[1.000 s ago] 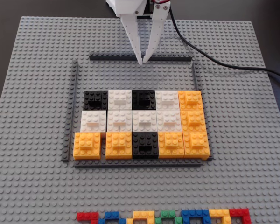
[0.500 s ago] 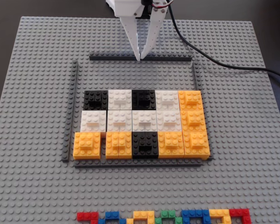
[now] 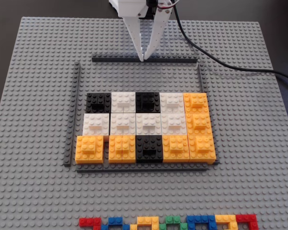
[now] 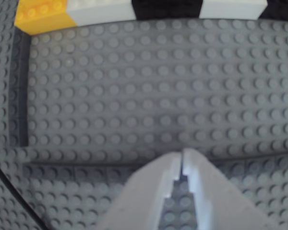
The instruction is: Grab the cube and place it into the grid
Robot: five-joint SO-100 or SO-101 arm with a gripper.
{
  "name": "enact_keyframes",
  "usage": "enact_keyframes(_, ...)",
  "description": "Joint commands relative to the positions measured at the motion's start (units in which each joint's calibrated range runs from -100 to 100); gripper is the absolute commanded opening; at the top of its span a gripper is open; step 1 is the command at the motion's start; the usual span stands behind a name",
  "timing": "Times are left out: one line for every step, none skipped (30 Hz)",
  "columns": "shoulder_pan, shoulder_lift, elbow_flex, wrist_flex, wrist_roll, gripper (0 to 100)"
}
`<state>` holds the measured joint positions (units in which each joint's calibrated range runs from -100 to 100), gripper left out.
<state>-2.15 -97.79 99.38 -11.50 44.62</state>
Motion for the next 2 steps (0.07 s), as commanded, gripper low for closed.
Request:
enact_keyframes(0.1, -2.2, 0.5, 0.2, -0.3, 0)
enact_keyframes(0.1, -2.2, 0.5, 0.2, -0.3, 0)
